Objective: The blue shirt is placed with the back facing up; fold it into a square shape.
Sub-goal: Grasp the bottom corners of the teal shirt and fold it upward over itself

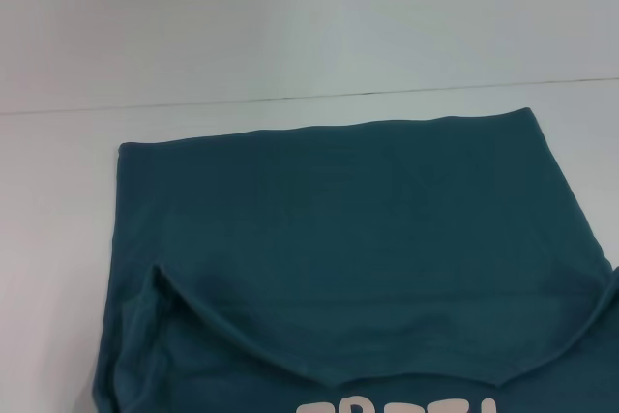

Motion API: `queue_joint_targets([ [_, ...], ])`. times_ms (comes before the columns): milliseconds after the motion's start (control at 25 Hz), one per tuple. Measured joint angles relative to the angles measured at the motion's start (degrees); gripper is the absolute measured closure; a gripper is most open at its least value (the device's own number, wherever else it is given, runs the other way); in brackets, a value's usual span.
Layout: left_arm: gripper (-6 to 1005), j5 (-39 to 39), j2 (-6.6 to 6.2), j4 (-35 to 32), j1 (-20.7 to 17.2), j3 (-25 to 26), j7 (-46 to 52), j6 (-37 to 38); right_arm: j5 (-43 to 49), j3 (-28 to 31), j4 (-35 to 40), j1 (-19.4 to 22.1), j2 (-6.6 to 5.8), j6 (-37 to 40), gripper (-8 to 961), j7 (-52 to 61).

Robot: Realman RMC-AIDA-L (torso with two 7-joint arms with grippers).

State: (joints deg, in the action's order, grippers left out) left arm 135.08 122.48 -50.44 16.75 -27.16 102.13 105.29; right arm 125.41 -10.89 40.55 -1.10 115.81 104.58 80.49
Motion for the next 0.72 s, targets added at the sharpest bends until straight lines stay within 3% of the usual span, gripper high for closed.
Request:
queue_joint_targets([
  [320, 982, -0.5, -0.57, 0.1, 2.5, 3.0, 0.9, -0.1, 0.9, 3.1, -0.2, -1.4, 0.02, 0.1, 922, 0.3],
  [720, 982, -1.6, -3.74, 3.6, 13.2, 8.4, 3.2, -5.2, 0.7, 9.0, -0.4, -14.0, -0.43, -4.4, 923, 2.4],
])
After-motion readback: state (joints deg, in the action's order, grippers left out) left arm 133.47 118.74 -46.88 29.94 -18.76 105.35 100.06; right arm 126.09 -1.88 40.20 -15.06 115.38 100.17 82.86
